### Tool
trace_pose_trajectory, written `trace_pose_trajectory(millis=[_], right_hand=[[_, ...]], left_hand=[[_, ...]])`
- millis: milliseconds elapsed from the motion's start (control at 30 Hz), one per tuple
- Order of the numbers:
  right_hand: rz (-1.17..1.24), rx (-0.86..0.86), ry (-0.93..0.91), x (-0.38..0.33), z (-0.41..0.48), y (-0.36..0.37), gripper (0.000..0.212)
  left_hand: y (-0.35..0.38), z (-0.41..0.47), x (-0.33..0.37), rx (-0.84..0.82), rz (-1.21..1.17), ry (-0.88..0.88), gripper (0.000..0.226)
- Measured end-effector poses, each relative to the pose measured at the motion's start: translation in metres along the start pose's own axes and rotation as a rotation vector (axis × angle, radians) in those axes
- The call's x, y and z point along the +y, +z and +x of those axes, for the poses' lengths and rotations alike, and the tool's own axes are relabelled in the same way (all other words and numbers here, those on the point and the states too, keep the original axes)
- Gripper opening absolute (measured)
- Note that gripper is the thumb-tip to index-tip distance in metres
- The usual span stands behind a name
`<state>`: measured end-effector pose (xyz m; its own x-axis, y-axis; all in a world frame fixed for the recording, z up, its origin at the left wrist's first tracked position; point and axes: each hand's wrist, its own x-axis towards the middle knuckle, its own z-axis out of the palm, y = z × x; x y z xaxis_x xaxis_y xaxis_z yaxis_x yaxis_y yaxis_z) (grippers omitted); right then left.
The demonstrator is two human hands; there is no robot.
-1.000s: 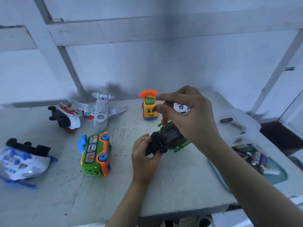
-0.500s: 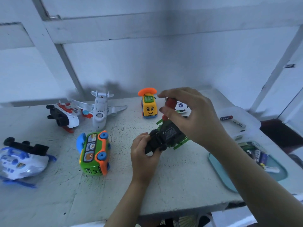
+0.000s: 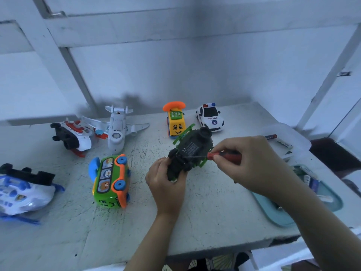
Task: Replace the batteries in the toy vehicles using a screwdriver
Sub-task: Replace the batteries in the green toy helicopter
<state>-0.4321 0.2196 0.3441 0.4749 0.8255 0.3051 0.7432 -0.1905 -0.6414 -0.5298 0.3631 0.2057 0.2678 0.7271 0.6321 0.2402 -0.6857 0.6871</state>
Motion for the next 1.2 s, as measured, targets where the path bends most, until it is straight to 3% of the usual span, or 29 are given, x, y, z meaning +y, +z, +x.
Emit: trace_pose_trajectory(millis=[233,400,700,800,1000,1133,1200], right_hand=[[0.121,-0.051,0.100,0.004,-0.006,0.010,0.009],[0.016,-0.119,0.048,0.010,-0.014,0.025,0.009],[-0.190,0.047,-0.138,0.013,-0.040,0.055,0.011],[-0.066,0.151,-0.097,0.013,-0.034,0.044,0.012],[0.129,0.150,0.011,0.014,-0.016,0.021,0.004],[0.445,0.315,0.133,0.011,-0.009,0.016,0.035],[0.579,0.415,0.118,0.008,-0.003,0.017,0.036]], left_hand=[[0.001,0.002,-0.003,-0.008,-0.028,-0.008,0.044],[0.005,-0.001,-0.008,0.040,0.058,-0.034,0.034],[0.006,-0.002,-0.007,0.058,0.067,-0.071,0.040],[0.005,-0.002,-0.005,0.042,0.046,-0.073,0.040],[-0.001,-0.001,-0.003,0.017,-0.062,-0.082,0.038],[-0.003,0.001,0.007,-0.001,-0.144,0.009,0.035],[-0.002,0.001,0.010,-0.021,-0.148,0.016,0.035]])
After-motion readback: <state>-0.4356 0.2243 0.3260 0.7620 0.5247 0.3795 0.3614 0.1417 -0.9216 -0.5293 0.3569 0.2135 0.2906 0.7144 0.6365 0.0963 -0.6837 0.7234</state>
